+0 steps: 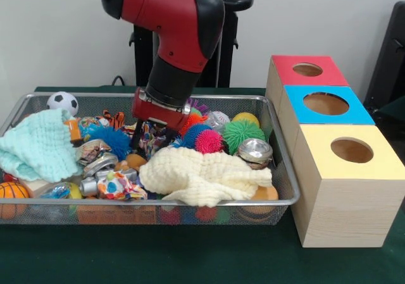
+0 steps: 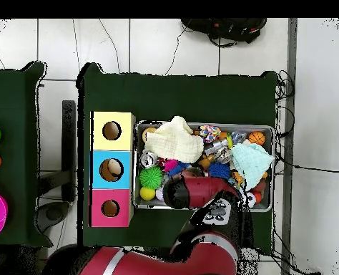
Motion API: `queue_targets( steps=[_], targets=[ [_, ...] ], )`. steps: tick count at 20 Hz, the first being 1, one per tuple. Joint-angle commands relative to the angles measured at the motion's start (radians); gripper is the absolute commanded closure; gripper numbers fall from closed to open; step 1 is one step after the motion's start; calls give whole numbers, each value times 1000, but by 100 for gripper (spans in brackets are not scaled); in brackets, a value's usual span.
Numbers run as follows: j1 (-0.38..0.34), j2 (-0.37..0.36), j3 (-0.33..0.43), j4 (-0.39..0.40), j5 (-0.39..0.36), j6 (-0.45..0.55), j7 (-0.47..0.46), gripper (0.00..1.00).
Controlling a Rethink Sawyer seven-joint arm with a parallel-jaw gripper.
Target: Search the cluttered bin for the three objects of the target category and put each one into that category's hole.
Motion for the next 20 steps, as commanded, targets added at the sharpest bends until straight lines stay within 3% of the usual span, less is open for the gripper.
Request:
queue_targets(
  steps=[1,12,20],
  targets=[
    [-83,103,88,-43,65,-29,177,0],
    [-251,127,180,-27,6,-85,108,0],
    [-227,113,177,-48,49,-30,128,0]
  ],
)
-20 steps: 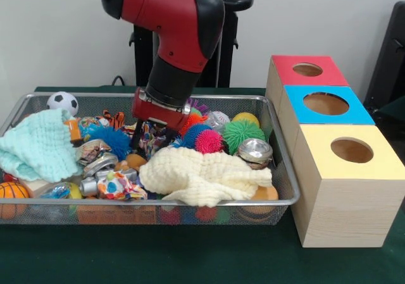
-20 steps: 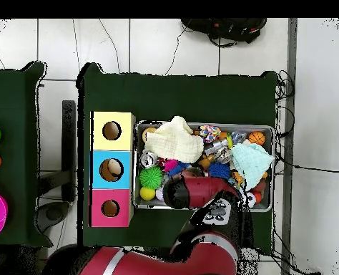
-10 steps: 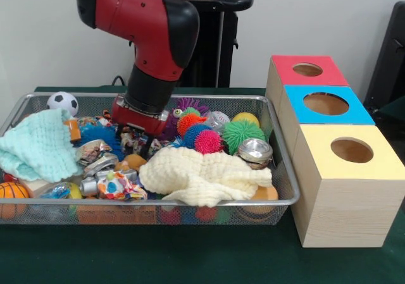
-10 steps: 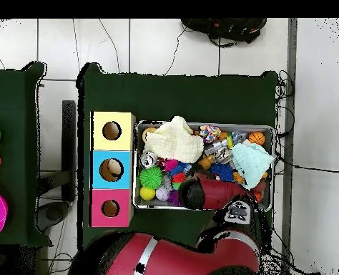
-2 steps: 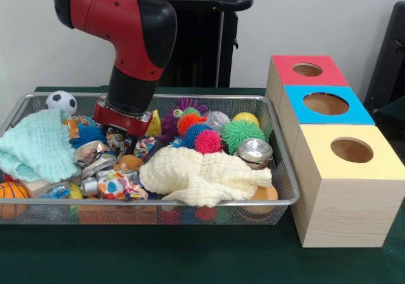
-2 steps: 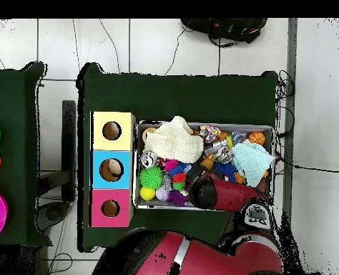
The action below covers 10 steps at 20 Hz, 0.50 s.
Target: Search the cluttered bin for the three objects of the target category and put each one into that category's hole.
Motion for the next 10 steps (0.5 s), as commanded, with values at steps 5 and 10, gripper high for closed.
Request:
queue_targets(
  steps=[5,10],
  targets=[
    [9,133,126,-120,85,88,135,0],
    [105,216,87,-236,157,140,166,0]
  ],
)
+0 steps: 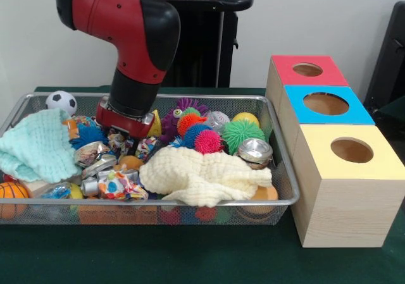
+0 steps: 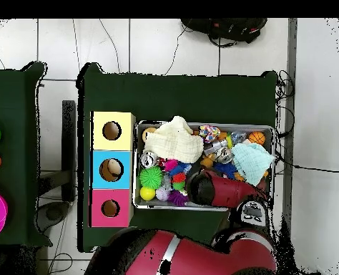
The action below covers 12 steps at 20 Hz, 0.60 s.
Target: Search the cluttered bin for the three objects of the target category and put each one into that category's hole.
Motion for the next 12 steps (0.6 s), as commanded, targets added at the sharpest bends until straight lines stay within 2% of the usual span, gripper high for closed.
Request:
queue_targets(
  steps=[1,3,8,12],
  targets=[
    [73,208,109,-218,115,79,164,0],
    [80,230,107,-254,118,88,152,0],
    [39,281,159,-352,100,134,86,0],
    [20,292,185,-378,85,157,76,0]
  ],
)
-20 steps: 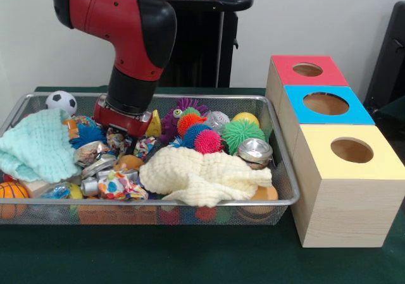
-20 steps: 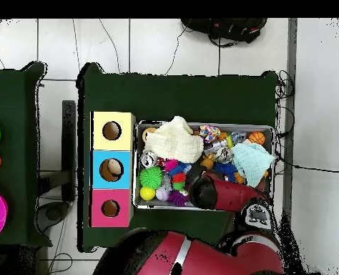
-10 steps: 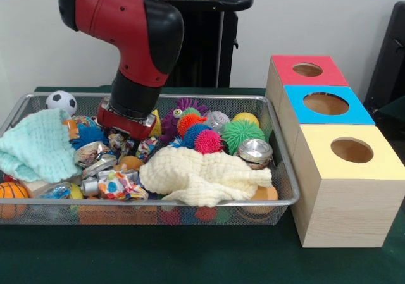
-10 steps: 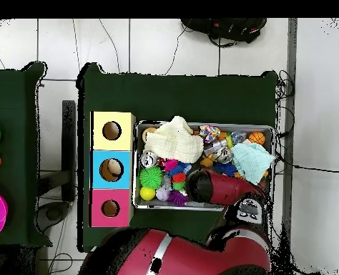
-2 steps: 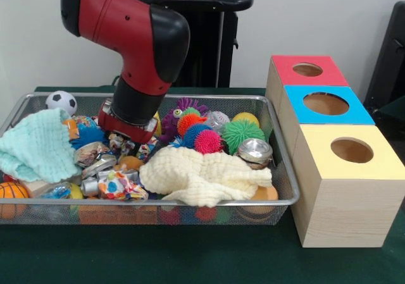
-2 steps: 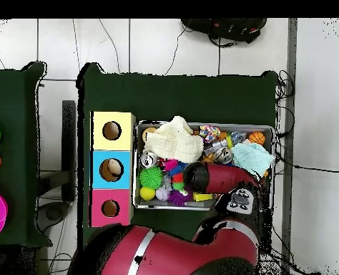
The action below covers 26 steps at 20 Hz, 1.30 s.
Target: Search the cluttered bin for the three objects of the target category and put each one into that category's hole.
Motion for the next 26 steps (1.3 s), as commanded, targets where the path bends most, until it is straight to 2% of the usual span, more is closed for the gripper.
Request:
queue_targets(
  steps=[1,8,12,17,19,21,24,26],
  targets=[
    [-48,235,238,-231,51,-100,75,0],
    [-71,217,276,-227,45,-51,66,0],
    [-57,131,289,-188,57,82,47,0],
    [-23,11,292,-152,105,337,43,0],
    [-10,-29,292,-135,113,375,44,0],
    [9,-49,278,-142,123,444,56,0],
    [29,-48,264,-195,129,561,57,0],
    [34,-36,260,-220,131,593,58,0]
  ],
)
